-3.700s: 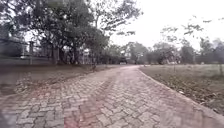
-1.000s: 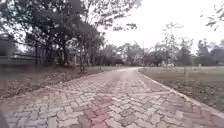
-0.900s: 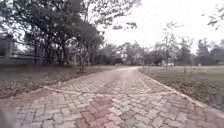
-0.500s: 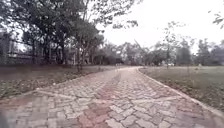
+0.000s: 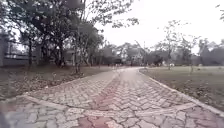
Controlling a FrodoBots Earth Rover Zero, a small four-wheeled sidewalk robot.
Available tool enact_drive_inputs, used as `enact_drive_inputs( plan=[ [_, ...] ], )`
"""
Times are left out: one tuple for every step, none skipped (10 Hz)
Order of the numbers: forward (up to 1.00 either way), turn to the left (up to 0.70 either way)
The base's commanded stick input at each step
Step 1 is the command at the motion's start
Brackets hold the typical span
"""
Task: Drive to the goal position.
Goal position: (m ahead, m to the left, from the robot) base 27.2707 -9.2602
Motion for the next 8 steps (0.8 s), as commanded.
enact_drive_inputs(
  plan=[
    [0.70,0.00],
    [0.70,0.00],
    [0.70,0.00],
    [0.70,0.00],
    [0.70,0.00],
    [0.70,0.00],
    [0.70,0.00],
    [0.70,0.00]
  ],
)
